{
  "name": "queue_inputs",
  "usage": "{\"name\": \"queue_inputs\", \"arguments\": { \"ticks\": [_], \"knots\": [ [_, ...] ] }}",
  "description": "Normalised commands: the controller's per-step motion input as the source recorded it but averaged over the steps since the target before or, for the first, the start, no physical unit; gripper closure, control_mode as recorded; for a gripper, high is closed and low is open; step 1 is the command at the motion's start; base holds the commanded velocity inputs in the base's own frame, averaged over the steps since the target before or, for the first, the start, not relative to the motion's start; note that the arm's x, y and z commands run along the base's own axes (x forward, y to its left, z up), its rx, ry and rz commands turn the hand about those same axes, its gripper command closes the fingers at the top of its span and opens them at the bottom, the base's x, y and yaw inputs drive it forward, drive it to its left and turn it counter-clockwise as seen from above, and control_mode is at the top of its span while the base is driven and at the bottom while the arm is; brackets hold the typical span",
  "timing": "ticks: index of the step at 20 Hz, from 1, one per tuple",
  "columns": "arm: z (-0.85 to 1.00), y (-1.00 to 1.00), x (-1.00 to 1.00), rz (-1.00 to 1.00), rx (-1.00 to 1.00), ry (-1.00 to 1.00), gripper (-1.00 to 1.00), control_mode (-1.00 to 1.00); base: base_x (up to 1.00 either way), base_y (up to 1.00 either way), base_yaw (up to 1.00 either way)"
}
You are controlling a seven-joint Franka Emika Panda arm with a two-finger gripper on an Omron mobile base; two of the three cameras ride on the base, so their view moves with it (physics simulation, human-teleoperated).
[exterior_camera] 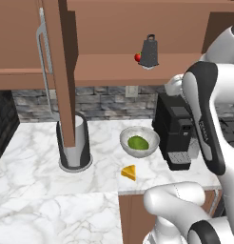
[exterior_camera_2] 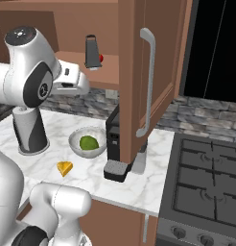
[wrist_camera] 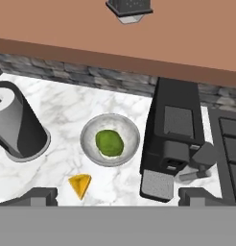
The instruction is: Pick the cheese from the fridge and the cheese grater from the cabinet and place them next to the salad bowl.
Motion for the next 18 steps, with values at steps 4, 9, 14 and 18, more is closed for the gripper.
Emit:
{"name": "queue_inputs", "arguments": {
  "ticks": [4, 9, 14, 18],
  "knots": [
    [0.19, -0.15, 0.0, 0.0, 0.0, 0.0, -1.0, -1.0, 0.0, 0.0, 0.0],
    [0.1, -0.08, 0.05, 0.0, 0.0, 0.0, -1.0, -1.0, 0.0, 0.0, 0.0],
    [0.07, 0.0, 0.24, 0.04, 0.01, 0.01, -1.0, -1.0, 0.0, 0.0, 0.0],
    [0.04, 0.0, 0.22, 0.16, 0.03, -0.04, -1.0, -1.0, 0.0, 0.0, 0.0]
  ]
}}
